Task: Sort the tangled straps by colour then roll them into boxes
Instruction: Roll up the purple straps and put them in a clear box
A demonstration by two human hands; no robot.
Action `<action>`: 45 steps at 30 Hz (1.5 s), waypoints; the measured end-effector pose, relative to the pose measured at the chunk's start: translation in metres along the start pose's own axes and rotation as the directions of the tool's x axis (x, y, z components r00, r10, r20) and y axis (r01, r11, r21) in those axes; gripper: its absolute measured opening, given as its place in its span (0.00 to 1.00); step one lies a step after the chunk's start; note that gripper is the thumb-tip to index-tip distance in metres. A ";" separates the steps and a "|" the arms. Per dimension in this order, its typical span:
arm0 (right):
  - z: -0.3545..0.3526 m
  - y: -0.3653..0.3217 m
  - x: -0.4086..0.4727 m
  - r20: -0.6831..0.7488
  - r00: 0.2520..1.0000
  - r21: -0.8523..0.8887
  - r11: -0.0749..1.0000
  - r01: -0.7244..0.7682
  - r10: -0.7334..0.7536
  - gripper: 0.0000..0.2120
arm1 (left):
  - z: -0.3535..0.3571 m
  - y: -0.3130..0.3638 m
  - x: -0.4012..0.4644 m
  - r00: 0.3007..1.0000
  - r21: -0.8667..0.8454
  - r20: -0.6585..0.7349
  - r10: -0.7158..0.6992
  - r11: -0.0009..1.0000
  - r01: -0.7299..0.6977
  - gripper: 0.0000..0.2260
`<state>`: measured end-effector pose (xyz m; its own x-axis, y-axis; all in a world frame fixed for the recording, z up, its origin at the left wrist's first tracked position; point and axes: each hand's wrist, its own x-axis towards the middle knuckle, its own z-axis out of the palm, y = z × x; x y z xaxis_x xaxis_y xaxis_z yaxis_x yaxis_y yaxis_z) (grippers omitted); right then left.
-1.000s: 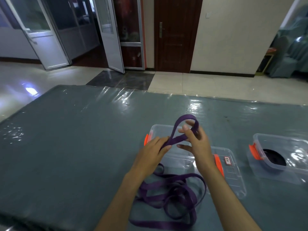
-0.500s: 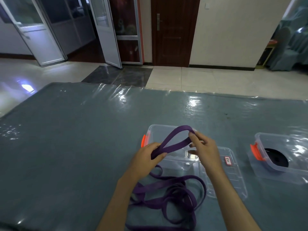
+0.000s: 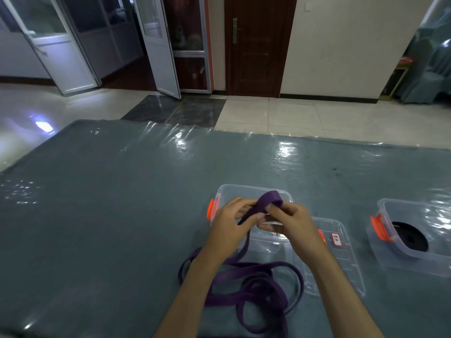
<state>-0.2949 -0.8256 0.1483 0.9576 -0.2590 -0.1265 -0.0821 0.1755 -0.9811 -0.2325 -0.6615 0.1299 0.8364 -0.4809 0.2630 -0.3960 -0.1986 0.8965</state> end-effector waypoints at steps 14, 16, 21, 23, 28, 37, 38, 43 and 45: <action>-0.009 -0.008 -0.007 -0.077 0.996 -0.171 0.985 0.039 -0.053 0.09 | -0.012 -0.004 -0.003 0.976 0.414 0.199 0.086 0.896 -0.163 0.14; -0.015 -0.008 -0.008 -0.106 0.994 -0.050 0.998 0.033 -0.038 0.09 | -0.011 -0.002 -0.005 0.980 0.373 0.172 0.101 0.914 -0.160 0.17; -0.019 -0.016 -0.011 -0.077 0.995 0.004 0.998 0.066 -0.065 0.09 | 0.003 0.013 -0.007 0.985 0.208 0.051 0.167 0.963 -0.174 0.17; -0.019 -0.019 -0.013 -0.057 0.996 -0.027 0.997 0.074 -0.075 0.09 | 0.004 0.014 -0.006 0.987 0.140 -0.014 0.163 0.977 -0.159 0.15; -0.019 -0.021 -0.013 -0.041 0.996 -0.039 0.996 0.081 -0.083 0.07 | 0.000 0.018 -0.001 0.996 -0.019 -0.054 0.072 0.997 -0.073 0.14; -0.011 -0.020 -0.010 -0.040 0.996 0.375 0.925 -0.064 0.085 0.10 | 0.001 0.029 -0.001 0.990 -0.159 -0.141 0.016 0.986 -0.038 0.14; -0.009 -0.019 -0.010 -0.036 0.993 0.430 0.899 -0.085 0.111 0.10 | 0.003 0.029 -0.001 0.985 -0.183 -0.171 0.034 0.981 -0.065 0.13; -0.004 -0.014 -0.011 0.027 0.987 0.395 0.905 -0.158 0.160 0.09 | 0.009 0.024 0.004 0.961 -0.194 -0.263 0.089 0.970 -0.143 0.10; 0.000 -0.013 -0.013 0.020 0.991 0.326 0.936 -0.133 0.134 0.11 | 0.015 0.025 0.005 0.953 -0.222 -0.300 0.038 0.969 -0.109 0.10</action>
<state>-0.3064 -0.8246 0.1622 0.9433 -0.2141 -0.2538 -0.1144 0.5081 -0.8537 -0.2442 -0.6816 0.1480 0.8959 -0.2093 0.3919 -0.3906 0.0491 0.9193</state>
